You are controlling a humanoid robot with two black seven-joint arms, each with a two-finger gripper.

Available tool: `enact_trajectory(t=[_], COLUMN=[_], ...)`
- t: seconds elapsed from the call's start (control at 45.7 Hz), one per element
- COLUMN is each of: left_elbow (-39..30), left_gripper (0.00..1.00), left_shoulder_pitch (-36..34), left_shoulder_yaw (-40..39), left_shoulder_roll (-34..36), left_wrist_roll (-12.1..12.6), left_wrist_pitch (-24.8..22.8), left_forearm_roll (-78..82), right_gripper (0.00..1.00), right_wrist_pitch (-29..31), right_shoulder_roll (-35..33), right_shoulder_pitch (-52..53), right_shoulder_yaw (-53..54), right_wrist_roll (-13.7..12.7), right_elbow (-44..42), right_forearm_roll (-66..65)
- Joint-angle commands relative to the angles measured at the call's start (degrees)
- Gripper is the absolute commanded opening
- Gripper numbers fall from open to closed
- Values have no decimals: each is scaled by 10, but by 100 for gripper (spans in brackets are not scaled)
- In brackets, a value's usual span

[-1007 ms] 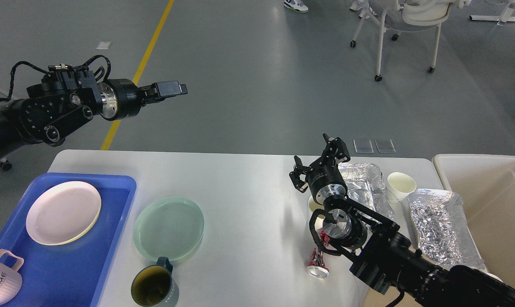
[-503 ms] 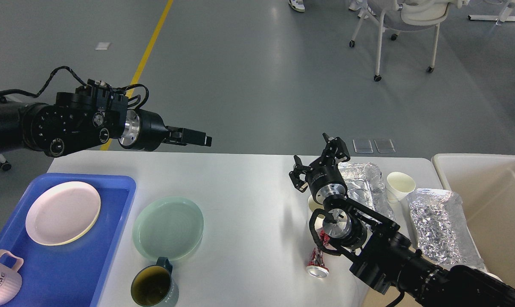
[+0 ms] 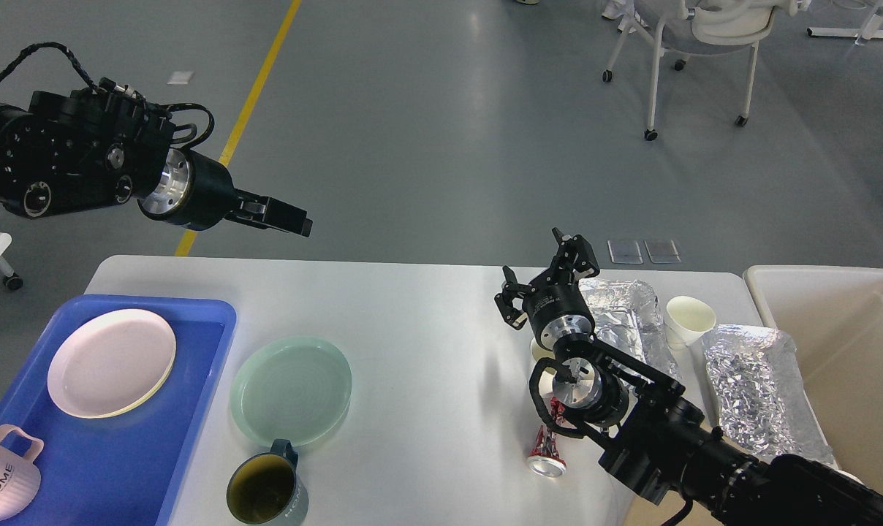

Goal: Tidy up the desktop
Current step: 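Lower the left gripper onto the dark green mug beside the green plate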

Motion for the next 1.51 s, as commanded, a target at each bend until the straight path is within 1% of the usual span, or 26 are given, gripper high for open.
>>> enact_trajectory(t=[0.0,0.088,0.153,0.876,1.488], left_elbow=[-4,-4,-4,-4,-4], left_gripper=[97,97,97,97,97], left_shoulder_pitch=[-29,-48,-55,-50,-31], left_shoulder_yaw=[32,39,35,36,34], left_shoulder_roll=[-44,-88,-103,-107,-111], left_wrist_roll=[3,3,2,2,3], left_wrist_pitch=[-14,-32,-40,-44,-44], left_forearm_roll=[-1,-1,0,-1,-1], right_gripper=[100,100,100,100,100], right_wrist_pitch=[0,0,0,0,0], right_shoulder_roll=[0,-1,-1,0,-1], right_shoulder_pitch=[0,0,0,0,0], right_shoulder_yaw=[0,0,0,0,-1], right_wrist_roll=[0,0,0,0,0], right_elbow=[-1,0,0,-1,-1], right_forearm_roll=[0,0,0,0,0])
